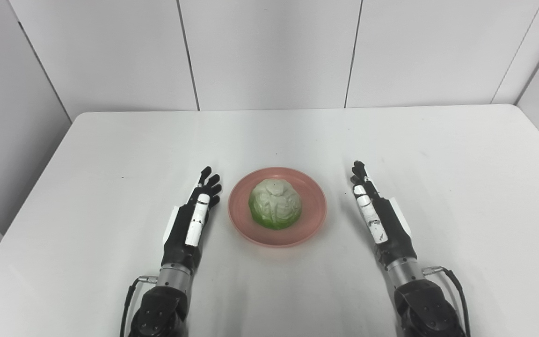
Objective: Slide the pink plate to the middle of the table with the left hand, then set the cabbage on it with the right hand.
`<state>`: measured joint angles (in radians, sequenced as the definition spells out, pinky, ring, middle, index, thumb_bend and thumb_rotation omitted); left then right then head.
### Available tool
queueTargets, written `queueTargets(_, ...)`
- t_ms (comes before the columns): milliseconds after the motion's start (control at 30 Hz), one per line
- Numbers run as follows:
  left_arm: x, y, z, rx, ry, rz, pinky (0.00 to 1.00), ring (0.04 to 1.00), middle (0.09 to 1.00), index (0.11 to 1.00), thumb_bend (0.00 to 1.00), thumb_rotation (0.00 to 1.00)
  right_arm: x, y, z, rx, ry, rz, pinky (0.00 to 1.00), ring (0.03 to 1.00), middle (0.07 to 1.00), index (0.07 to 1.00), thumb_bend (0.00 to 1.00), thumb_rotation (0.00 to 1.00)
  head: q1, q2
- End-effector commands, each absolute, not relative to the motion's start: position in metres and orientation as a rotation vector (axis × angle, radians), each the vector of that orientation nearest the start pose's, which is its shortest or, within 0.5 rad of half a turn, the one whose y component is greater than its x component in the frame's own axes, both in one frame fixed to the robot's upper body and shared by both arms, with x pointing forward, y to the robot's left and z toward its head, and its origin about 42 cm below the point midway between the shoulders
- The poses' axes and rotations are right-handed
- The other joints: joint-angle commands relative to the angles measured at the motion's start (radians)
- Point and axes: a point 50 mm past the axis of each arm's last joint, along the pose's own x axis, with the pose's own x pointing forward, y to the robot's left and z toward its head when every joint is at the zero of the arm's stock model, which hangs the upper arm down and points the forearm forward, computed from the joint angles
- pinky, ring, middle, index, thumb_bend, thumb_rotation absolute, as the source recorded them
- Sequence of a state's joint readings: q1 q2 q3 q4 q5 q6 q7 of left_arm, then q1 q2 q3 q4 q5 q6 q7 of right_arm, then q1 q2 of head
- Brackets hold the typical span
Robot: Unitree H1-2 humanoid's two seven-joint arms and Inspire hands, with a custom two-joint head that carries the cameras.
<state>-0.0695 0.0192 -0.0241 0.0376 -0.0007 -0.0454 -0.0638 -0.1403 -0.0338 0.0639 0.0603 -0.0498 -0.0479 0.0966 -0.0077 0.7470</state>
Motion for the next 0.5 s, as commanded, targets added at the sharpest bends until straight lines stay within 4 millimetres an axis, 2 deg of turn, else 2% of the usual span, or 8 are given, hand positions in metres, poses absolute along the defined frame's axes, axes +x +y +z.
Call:
queueTargets(0, 0.2948, 0.2123, 0.0925, 0.066, -0.054, -0.084, 0.98, 0.968, 0.975, 0.977, 0.46, 1.00, 0.3198, -0.1917, 0.1131, -0.082, -0.092, 0.194, 1.00, 0.996, 1.000, 0.999, 0.33, 1.00, 0.001, 0.001)
queueTargets(467, 0.2866, 0.2106, 0.0932, 0.114, -0.093, -0.085, 0.99, 0.980, 0.988, 0.986, 0.45, 1.00, 0.3134, -0.1950, 0.1152, -0.075, -0.089, 0.215, 1.00, 1.000, 1.000, 1.000, 0.37, 1.00, -0.001, -0.002)
